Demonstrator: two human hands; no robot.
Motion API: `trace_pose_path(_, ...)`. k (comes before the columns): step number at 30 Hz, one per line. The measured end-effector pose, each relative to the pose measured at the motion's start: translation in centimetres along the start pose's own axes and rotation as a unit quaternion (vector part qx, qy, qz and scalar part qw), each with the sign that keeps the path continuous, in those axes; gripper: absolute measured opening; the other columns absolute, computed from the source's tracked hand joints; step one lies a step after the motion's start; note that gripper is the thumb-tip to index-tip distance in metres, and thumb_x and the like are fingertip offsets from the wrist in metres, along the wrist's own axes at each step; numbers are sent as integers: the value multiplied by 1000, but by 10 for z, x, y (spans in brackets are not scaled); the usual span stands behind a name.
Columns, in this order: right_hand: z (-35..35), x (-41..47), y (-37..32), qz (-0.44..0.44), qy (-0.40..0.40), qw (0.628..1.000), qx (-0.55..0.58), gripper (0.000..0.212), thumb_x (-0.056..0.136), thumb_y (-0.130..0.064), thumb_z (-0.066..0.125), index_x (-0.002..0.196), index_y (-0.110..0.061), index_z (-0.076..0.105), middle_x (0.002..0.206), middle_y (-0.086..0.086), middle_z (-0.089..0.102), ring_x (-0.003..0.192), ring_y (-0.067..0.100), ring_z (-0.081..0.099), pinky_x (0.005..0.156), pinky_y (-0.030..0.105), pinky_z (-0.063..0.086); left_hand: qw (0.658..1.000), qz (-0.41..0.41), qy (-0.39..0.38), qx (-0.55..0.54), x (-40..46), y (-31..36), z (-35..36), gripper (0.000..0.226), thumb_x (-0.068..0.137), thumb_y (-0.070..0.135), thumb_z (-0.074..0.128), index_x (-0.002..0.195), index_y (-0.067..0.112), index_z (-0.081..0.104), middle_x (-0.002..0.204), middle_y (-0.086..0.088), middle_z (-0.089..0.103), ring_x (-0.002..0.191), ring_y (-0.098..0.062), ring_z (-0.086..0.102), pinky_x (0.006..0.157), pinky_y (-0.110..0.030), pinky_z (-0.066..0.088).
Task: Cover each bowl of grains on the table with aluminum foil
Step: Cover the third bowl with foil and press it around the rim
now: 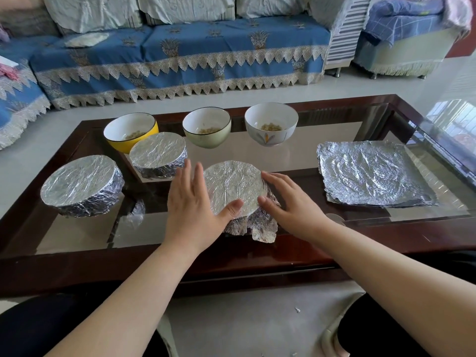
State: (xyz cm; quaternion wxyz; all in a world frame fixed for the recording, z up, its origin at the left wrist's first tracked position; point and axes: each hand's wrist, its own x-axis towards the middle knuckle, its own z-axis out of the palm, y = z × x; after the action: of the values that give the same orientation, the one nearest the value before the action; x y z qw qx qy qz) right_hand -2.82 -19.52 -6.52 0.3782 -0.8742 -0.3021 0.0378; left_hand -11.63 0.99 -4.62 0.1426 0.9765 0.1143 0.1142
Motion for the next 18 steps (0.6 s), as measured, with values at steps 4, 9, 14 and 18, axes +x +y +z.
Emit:
trace_pose_path(4, 2, 2, 3, 4, 4, 1000, -10, 66, 91, -59, 46, 148, -28, 35, 148, -14, 39, 136, 4, 36, 110, 27, 33, 981, 171, -7, 96, 16, -8, -3, 109, 81, 89, 9, 158, 12, 8, 166, -10, -3, 152, -28, -6, 123, -46, 1)
trace_pose_path(9, 6, 3, 6, 13, -7, 998, 65, 77, 84, -69, 44, 147, -27, 37, 146, -13, 41, 131, 2, 43, 109, 35, 41, 981, 135, -132, 45, 26, -11, -4, 133, 50, 104, -3, 157, 26, -8, 165, 2, -11, 151, -17, -15, 120, -35, -8)
trace_pose_path(14, 16, 2, 12, 48, -3, 965, 257, 44, 98, -27, 54, 136, -46, 39, 131, -5, 55, 115, 1, 55, 99, 26, 47, 983, 105, -140, 49, 23, -9, -4, 142, 41, 106, -2, 157, 24, -11, 165, 0, -12, 151, -16, -16, 122, -36, -7)
trace_pose_path(18, 29, -1, 7, 90, 49, 931, 350, 43, 99, -15, 52, 140, -21, 41, 124, -1, 62, 103, 4, 61, 87, 20, 48, 988, 81, -125, 48, 18, -4, 0, 142, 43, 106, 0, 158, 21, -7, 166, -2, -9, 151, -17, -14, 123, -39, -3)
